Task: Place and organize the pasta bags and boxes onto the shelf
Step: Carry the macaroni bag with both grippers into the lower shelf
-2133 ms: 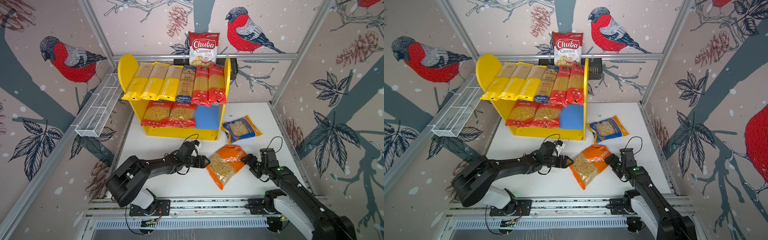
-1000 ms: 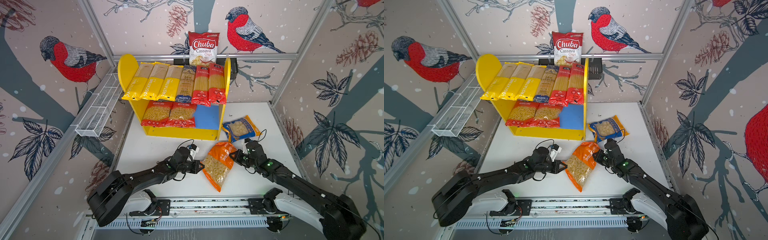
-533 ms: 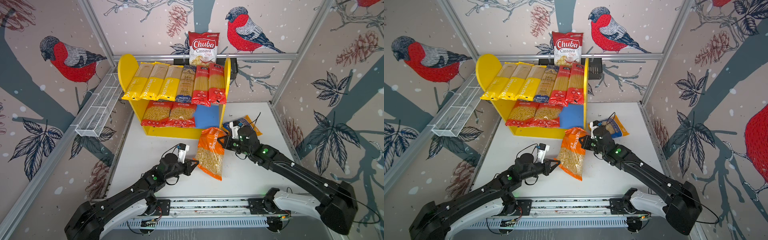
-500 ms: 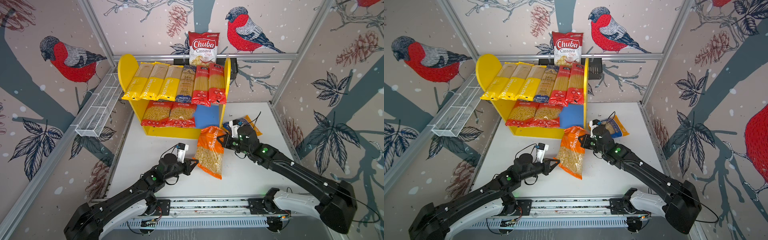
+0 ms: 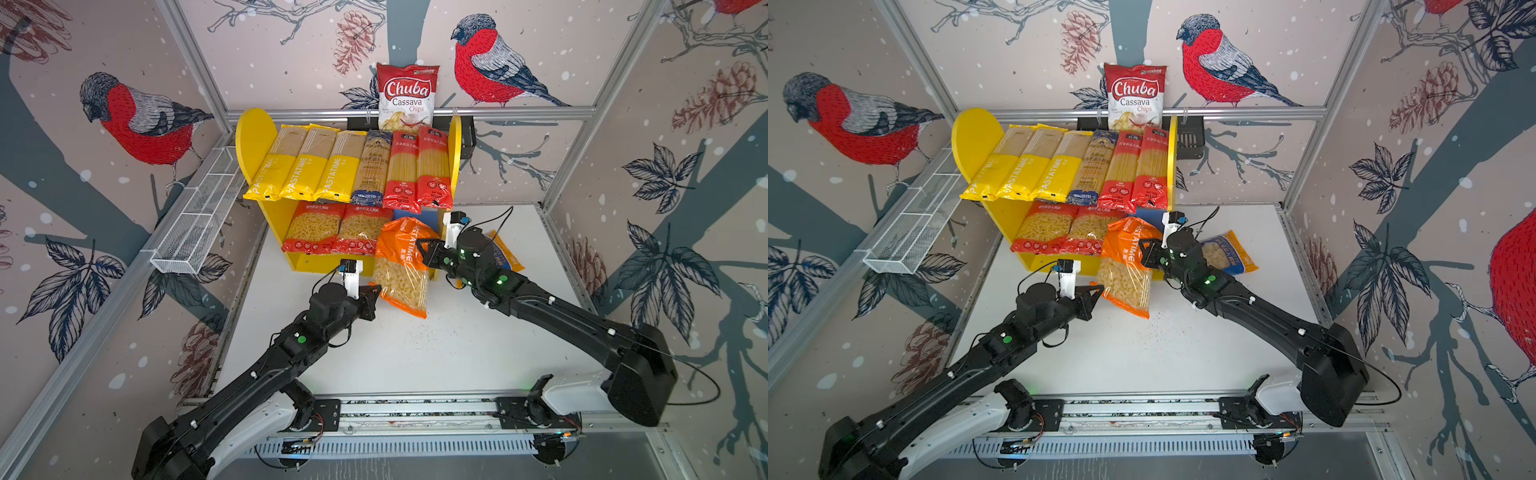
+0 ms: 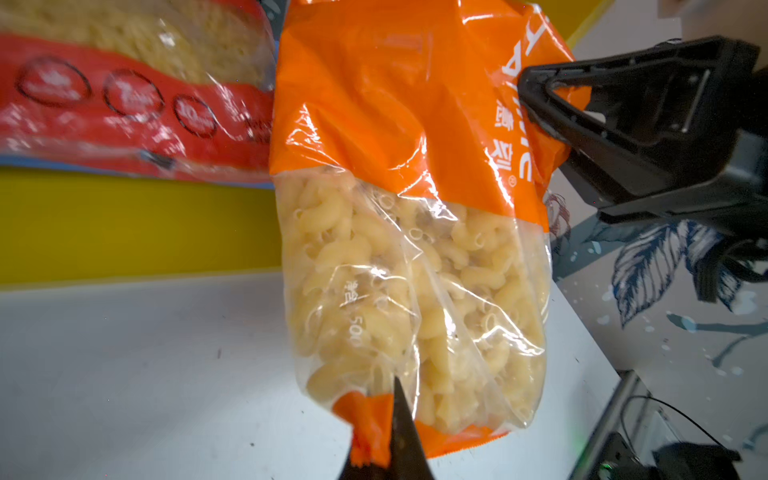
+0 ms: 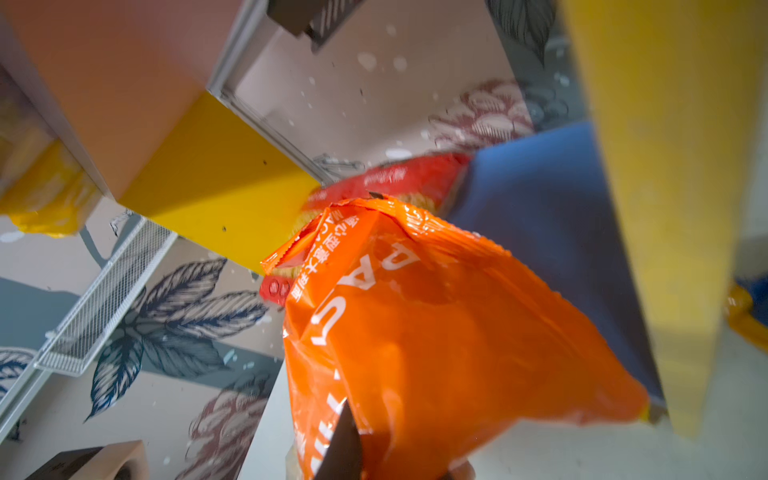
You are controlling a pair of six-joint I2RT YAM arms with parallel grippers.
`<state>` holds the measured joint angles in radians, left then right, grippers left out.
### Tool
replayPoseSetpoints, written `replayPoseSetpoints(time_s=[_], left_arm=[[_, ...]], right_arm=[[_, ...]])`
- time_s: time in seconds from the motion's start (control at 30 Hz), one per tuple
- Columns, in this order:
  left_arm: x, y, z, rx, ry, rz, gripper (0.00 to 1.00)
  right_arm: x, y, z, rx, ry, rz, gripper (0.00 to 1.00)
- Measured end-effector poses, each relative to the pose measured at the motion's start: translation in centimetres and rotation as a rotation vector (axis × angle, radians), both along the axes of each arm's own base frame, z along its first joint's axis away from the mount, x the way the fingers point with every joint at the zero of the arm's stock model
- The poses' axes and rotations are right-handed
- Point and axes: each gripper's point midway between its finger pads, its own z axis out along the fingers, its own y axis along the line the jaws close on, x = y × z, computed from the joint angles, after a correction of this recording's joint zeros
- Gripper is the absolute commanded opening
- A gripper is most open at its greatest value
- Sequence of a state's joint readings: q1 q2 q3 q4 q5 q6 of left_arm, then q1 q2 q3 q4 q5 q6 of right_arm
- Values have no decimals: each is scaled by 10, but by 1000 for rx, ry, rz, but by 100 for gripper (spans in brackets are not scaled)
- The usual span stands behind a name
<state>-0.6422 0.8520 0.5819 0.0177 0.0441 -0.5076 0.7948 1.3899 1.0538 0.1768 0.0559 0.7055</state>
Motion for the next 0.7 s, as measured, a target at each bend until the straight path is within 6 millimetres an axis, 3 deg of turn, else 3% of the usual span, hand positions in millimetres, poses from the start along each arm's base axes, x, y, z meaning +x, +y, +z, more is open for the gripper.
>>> replayPoseSetpoints(time_s=[0.27,0.5,0.57,0.7], left_arm=[[54,20,9,62,-25,120,0],[84,11,24,62,-61,126,0],[91,7,23,59,-62,121,0],[98,2,12,65,-38,109,0]], right_arm=[[30,10,-1,-37,-187,-115,0],[57,17,1,-102,-291,-201,5],[67,19,1,-127,-311,-228,10],[83,21,-12,-194,-297,-269,31]])
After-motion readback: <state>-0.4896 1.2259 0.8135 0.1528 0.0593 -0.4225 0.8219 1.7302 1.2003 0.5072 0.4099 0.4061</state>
